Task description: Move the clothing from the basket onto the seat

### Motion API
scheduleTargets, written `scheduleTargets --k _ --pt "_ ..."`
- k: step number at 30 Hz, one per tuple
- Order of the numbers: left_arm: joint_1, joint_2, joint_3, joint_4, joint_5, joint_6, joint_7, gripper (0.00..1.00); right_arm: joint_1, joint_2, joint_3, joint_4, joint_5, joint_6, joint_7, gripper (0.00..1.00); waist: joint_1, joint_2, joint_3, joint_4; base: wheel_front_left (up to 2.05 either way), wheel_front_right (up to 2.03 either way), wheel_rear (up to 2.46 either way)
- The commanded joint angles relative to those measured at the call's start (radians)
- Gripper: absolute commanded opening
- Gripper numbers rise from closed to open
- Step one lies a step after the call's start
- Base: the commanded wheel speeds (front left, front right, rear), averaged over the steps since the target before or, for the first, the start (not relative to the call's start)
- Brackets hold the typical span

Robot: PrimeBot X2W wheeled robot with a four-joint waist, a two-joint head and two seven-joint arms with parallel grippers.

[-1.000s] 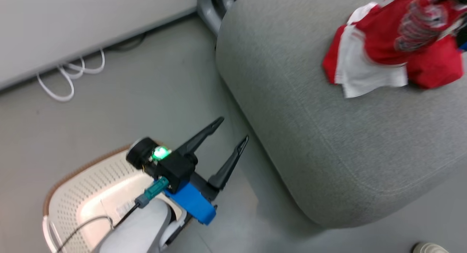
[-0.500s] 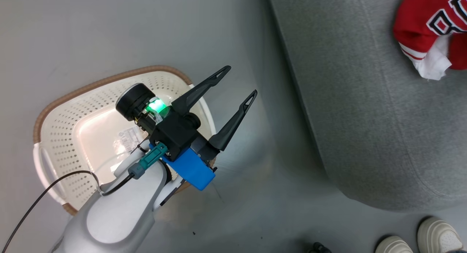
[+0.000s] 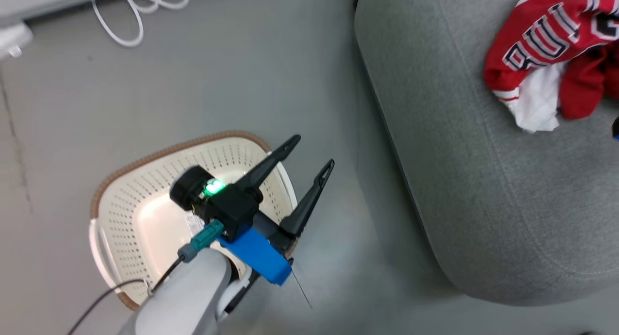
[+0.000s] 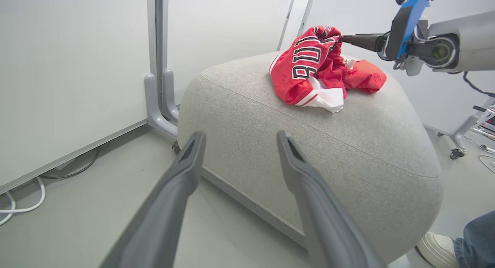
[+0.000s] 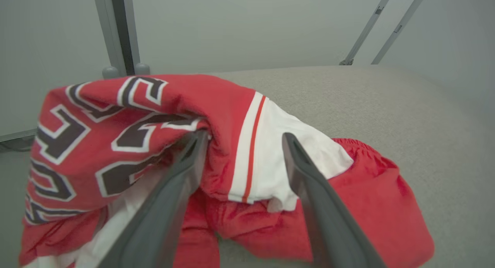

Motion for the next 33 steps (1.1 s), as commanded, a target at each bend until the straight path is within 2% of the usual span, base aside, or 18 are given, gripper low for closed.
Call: scheduleTargets --k 1,9,16,18,22,28,33 --pt "0.051 -0.016 0.018 -0.003 -0.013 0.0 -0.004 1.0 0.051 0.0 0.021 -0.004 -0.007 -0.001 -0.007 1.0 -0.0001 0.0 -0.128 0.02 0.0 0.0 0.0" --pt "0.231 -0.063 0.075 0.023 -0.037 -0.003 -0.004 1.0 0.234 0.034 0.126 -0.114 0.036 -0.001 -0.01 1.0 -0.0001 0.0 -0.361 0.082 0.0 0.0 0.0" --pt "0.345 -0.092 0.171 0.052 -0.035 -0.003 -0.004 1.0 0.457 0.072 0.13 -0.302 0.064 -0.001 0.008 1.0 -0.0001 0.0 -0.489 0.169 0.0 0.0 0.0" --pt "0.357 -0.096 0.189 0.055 -0.035 -0.002 -0.004 1.0 0.494 0.081 0.119 -0.339 0.06 -0.001 0.008 1.0 -0.0001 0.0 -0.501 0.187 0.0 0.0 0.0" --pt "0.398 -0.104 0.253 0.062 -0.031 0.004 -0.004 1.0 0.639 0.13 0.065 -0.508 0.03 -0.001 0.026 1.0 -0.0001 0.0 -0.528 0.248 0.0 0.0 0.0" --pt "0.449 -0.102 0.349 0.069 -0.007 0.019 -0.004 1.0 0.818 0.253 0.02 -0.773 -0.034 -0.001 0.11 1.0 -0.0001 0.0 -0.545 0.32 0.0 0.0 0.0" --pt "0.477 -0.101 0.417 0.078 0.003 0.022 -0.004 1.0 0.931 0.317 0.025 -0.926 -0.071 -0.001 0.179 1.0 -0.0001 0.0 -0.553 0.357 0.0 0.0 0.0"
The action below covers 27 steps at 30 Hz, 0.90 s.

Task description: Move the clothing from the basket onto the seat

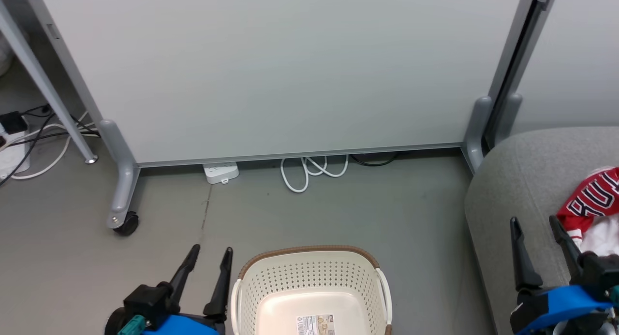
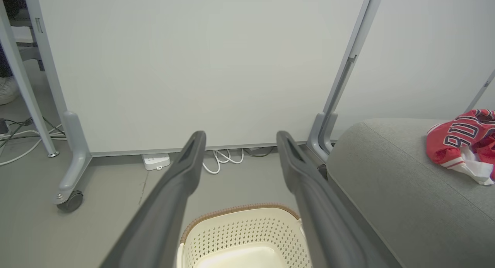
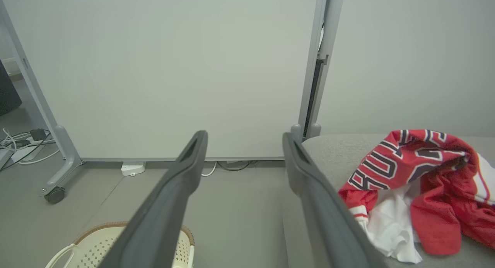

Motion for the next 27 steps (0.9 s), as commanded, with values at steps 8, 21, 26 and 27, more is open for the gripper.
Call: scheduleTargets --k 8,21,26,27 --pt "0.033 -0.002 0.087 0.012 0.019 -0.002 -0.003 1.0 0.117 0.054 0.018 -0.097 -0.019 0.0 0.045 1.0 0.0002 0.0 -0.016 0.022 0.0 0.0 0.0" --pt "0.027 -0.014 0.087 0.039 0.039 -0.017 -0.003 1.0 0.142 0.077 0.023 -0.112 -0.016 0.0 0.052 1.0 0.0002 0.0 -0.013 0.002 0.0 0.0 0.0" --pt "0.015 -0.014 0.081 0.047 0.044 -0.021 -0.003 1.0 0.145 0.08 0.014 -0.107 -0.005 0.0 0.052 1.0 0.0002 0.0 -0.01 0.003 0.0 0.0 0.0" --pt "0.014 -0.014 0.082 0.047 0.043 -0.021 -0.003 1.0 0.146 0.08 0.015 -0.106 -0.006 0.0 0.052 1.0 0.0002 0.0 -0.01 0.002 0.0 0.0 0.0"
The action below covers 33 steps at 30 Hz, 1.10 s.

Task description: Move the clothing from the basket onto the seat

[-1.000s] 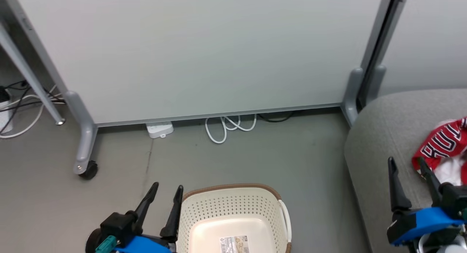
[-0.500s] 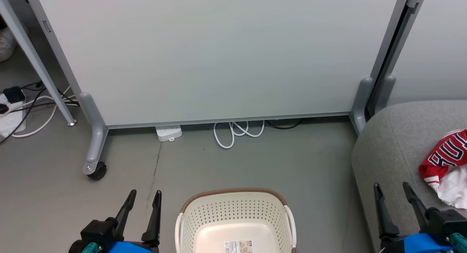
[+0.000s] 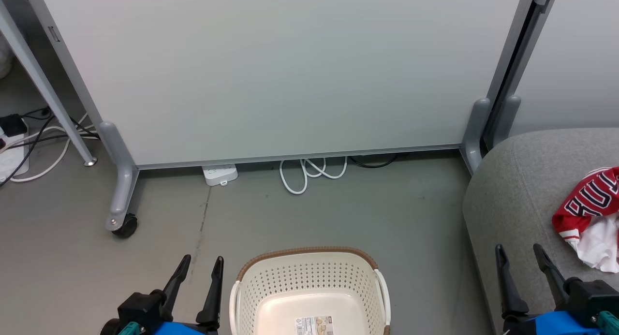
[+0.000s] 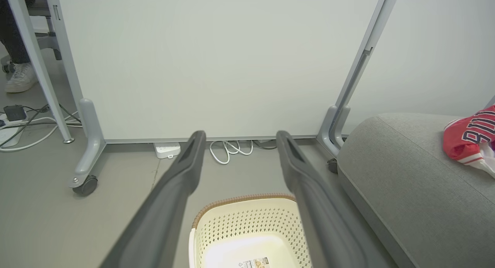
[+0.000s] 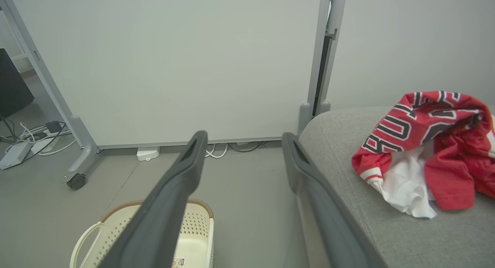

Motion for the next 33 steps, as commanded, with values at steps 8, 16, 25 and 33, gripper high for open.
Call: scheduleTargets --k 8,16,25,33 --pt "-0.004 0.0 0.008 0.008 0.003 -0.004 -0.003 1.0 0.016 0.005 -0.001 0.004 0.001 0.0 -0.005 1.0 0.0 0.0 0.0 -0.004 0.0 0.0 0.0" --pt "0.044 -0.011 -0.005 0.065 -0.006 -0.001 0.003 0.0 0.002 0.008 0.003 0.076 0.003 0.0 0.004 0.0 0.0 0.0 0.0 -0.005 0.0 0.0 0.0" --pt "0.04 -0.015 0.032 0.046 -0.159 -0.002 0.046 0.0 -0.027 0.007 -0.001 0.104 0.181 0.0 0.021 0.0 0.0 0.0 0.003 -0.01 0.0 0.0 0.0" --pt "0.033 -0.017 0.064 0.023 -0.29 -0.002 0.084 0.0 -0.049 0.007 0.001 0.118 0.335 0.0 0.031 0.0 0.0 0.0 0.006 -0.015 0.0 0.0 0.0"
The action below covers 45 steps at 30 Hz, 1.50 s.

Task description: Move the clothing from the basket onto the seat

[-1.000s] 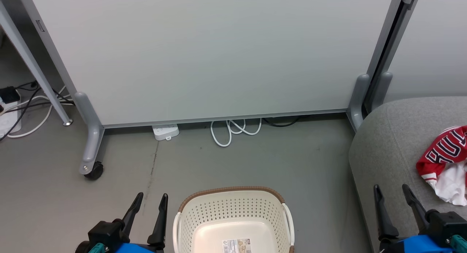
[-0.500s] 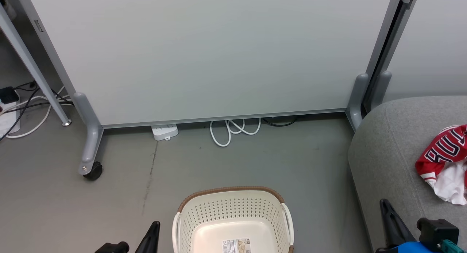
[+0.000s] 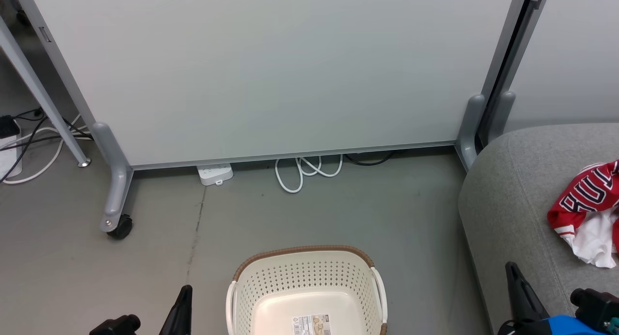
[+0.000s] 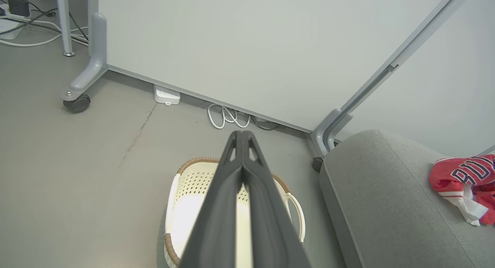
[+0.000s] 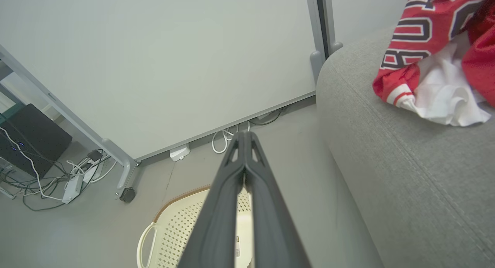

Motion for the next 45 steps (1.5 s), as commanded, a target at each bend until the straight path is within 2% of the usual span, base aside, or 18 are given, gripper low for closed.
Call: scheduleTargets --k 1,18,45 --pt "-0.029 0.001 0.017 -0.025 -0.049 -0.001 0.011 0.0 -0.039 -0.003 -0.001 -0.008 0.06 0.0 0.003 0.0 -0.0001 0.0 0.001 -0.001 0.0 0.0 0.0" --pt "-0.042 -0.003 0.075 -0.067 -0.289 -0.002 0.079 0.0 -0.08 -0.004 -0.001 0.022 0.341 0.0 0.025 0.0 -0.0001 0.0 0.006 -0.013 0.0 0.0 0.0" --pt "-0.057 -0.008 0.146 -0.119 -0.581 -0.003 0.163 0.0 -0.131 -0.005 -0.003 0.061 0.684 0.0 0.052 0.0 -0.0001 0.0 0.015 -0.03 0.0 0.0 0.0"
